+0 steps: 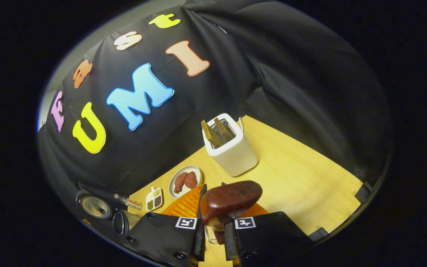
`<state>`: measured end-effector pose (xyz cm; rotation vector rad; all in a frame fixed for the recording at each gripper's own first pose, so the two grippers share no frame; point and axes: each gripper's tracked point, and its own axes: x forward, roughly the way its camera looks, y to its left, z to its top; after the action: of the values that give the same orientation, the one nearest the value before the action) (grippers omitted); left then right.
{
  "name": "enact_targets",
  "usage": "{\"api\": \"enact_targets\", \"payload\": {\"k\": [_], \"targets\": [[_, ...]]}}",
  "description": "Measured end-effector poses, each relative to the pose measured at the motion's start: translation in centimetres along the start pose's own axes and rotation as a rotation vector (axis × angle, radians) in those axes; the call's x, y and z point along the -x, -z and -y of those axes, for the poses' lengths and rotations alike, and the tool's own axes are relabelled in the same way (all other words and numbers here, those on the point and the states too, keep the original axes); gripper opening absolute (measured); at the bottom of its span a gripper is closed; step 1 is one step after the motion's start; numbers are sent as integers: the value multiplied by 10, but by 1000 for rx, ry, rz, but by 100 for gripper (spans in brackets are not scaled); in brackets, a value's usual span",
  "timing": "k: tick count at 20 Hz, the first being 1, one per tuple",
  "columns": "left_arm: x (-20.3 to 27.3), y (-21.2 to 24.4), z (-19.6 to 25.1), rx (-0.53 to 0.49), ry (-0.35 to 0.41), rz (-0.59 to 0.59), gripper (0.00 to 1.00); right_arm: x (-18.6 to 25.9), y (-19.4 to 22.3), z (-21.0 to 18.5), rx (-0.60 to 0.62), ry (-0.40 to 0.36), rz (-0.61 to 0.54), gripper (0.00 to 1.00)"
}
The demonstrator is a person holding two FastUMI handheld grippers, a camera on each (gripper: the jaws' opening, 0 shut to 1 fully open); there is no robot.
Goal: Close the left gripper, press the button to open the rice cooker; take a wooden spoon from the chopstick holder with the right hand, scoop a spoonful of rice and pour it into the rice cooker, then put the wooden spoon back into the chopstick holder.
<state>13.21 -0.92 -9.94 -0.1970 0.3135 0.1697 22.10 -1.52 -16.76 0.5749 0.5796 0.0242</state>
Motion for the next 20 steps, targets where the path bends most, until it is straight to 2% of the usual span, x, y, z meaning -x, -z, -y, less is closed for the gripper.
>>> {"api": "enact_targets", "payload": {"k": [2,3,4,7,11,13,14,15,16,20], "targets": [[-6,-6,-10,0,47,12,97,21,-4,1,-25,35,48,23],[-11,-9,-16,-13,66,18,97,31,-3,0,-33,45,61,19],[-16,-10,-26,-30,78,26,97,41,1,-1,-31,57,67,23],[-24,-21,-55,-46,99,61,98,70,8,3,2,115,98,18],[-24,-25,-82,-33,136,85,98,111,17,-9,20,157,147,19],[-26,-24,-92,-42,146,91,97,118,26,-21,27,159,154,23],[-26,-21,-96,-44,151,89,97,122,31,-28,26,154,155,19],[-27,-18,-99,-42,155,82,97,125,35,-36,25,145,156,23],[-27,-16,-103,-36,160,76,97,127,41,-45,23,137,156,19],[-26,-13,-125,-21,147,83,97,127,56,-90,33,75,148,19]]}}
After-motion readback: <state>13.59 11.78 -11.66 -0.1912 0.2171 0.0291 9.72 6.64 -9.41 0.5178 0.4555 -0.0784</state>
